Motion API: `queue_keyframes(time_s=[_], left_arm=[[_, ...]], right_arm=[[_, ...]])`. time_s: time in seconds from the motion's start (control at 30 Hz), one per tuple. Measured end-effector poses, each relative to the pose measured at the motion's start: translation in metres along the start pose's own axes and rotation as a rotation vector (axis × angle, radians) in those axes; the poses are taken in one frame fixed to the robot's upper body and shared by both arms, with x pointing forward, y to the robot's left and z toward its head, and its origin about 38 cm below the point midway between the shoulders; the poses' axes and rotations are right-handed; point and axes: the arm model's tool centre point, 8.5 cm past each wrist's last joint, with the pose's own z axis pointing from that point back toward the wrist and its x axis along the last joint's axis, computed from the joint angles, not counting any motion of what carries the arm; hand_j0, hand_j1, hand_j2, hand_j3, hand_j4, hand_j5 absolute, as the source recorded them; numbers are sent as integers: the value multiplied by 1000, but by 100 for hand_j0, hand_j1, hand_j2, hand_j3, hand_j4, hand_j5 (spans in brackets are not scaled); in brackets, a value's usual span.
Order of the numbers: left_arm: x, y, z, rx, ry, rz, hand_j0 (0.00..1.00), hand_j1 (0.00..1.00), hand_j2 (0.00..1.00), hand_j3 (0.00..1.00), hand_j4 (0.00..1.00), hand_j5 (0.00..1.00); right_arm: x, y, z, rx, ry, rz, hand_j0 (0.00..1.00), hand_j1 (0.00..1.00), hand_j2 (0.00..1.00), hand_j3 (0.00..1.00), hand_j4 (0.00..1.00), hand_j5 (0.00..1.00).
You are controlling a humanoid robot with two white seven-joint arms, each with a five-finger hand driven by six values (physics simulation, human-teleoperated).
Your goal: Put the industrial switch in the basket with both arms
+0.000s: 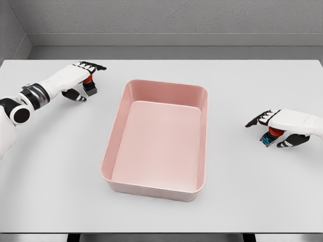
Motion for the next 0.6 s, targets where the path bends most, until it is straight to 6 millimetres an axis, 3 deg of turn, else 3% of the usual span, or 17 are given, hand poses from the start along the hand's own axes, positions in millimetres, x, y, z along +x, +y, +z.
queue_keyframes(time_s=[0.1, 0.27, 0.33, 0.6], left_arm=[[1, -1, -1, 0, -1, 1, 67, 67, 67, 67, 67, 67], [-2, -1, 2, -2, 4, 1, 62, 62, 62, 62, 62, 62], [-3, -1, 2, -2, 6, 0, 51, 51, 51, 51, 51, 51], [-5, 1, 5, 4, 10, 4, 32, 32, 32, 32, 32, 32]], right_arm=[[-1, -1, 1, 1, 3, 1, 76, 76, 76, 76, 76, 76], [-1, 0, 2, 7, 6, 0, 73, 73, 73, 73, 73, 73], [-2, 0, 2, 8, 6, 0, 70, 70, 70, 70, 70, 70], [-2, -1, 2, 5, 6, 1, 59, 59, 59, 59, 59, 59]])
